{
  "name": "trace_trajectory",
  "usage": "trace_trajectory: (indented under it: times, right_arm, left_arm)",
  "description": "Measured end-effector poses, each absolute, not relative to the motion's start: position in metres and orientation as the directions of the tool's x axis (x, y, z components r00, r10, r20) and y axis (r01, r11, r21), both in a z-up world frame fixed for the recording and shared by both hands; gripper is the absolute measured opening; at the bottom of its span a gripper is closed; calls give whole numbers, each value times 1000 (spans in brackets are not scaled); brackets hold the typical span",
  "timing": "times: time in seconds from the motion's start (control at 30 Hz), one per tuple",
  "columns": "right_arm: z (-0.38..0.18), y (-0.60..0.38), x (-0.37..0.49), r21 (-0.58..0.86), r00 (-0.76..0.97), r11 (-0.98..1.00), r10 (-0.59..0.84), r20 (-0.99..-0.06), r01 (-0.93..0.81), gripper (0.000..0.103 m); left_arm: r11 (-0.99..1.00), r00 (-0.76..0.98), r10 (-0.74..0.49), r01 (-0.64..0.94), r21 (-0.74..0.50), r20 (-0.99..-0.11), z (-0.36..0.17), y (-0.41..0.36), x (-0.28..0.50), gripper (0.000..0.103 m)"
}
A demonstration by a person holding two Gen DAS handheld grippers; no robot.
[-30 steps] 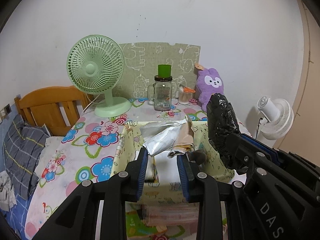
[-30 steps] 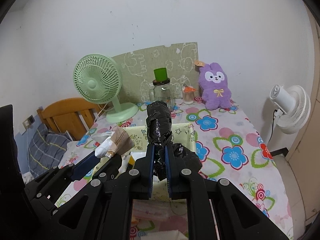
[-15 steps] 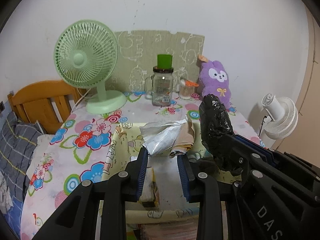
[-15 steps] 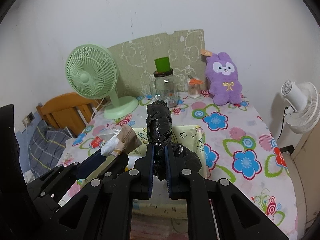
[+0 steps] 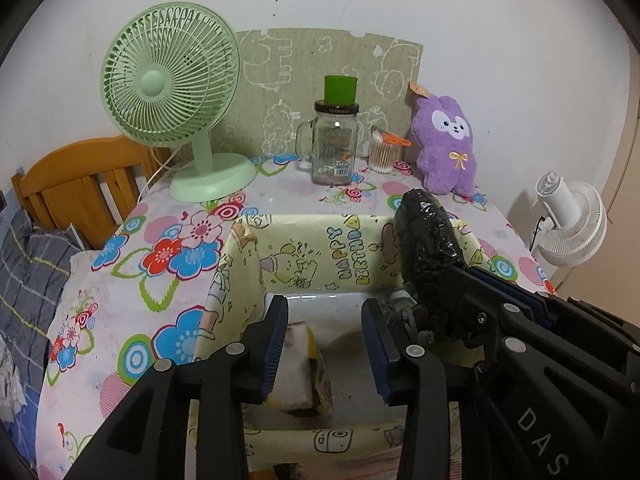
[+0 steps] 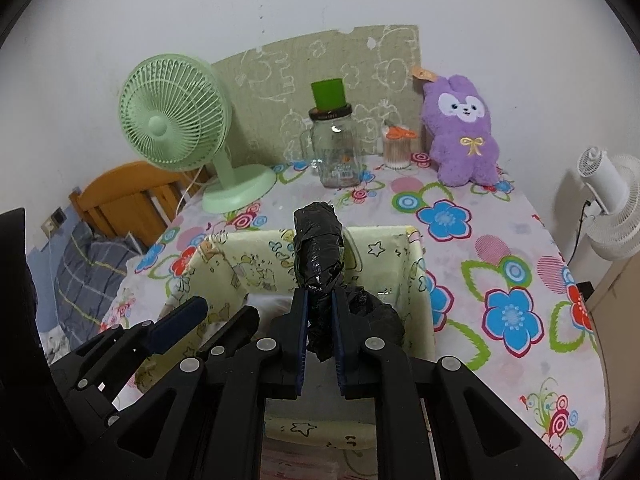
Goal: Organize soft objects
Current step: 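Open the left tool to drop the tissue roll while the right tool releases the bag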
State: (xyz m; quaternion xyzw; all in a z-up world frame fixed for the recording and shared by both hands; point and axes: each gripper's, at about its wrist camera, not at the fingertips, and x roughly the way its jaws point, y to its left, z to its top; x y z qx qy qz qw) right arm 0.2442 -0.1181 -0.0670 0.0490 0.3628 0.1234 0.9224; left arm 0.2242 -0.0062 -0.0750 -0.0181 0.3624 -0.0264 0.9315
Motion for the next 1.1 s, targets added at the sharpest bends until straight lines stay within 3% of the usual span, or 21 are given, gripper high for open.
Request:
trace_trajectory:
  times: [0.23, 0.37, 0.47, 0.77, 1.1]
  right_arm:
    - [-73, -116, 246, 146, 700, 967, 252, -669, -208, 19]
    - [-74, -118, 248, 136, 703, 969, 242, -669, -205, 19]
    - [-75, -119, 249, 136, 700, 970, 240, -672, -201, 19]
    - [-76, -120, 246, 154, 688, 967, 254, -679, -204, 19]
    - [-66, -119, 221, 137, 698, 968, 248, -671, -212, 20]
  left_arm:
    - [997, 721, -70, 38, -62, -689, -81, -4, 228, 43]
    - [997, 719, -79, 55, -57, -690, -83, -8, 228, 64]
    - [997, 720, -83, 64, -53, -689, -81, -9, 225, 74]
    - [994, 718, -107, 93, -58, -688, -78, -9, 213, 96]
    - [995, 738, -93, 89, -41, -668, -66, -11, 189, 101]
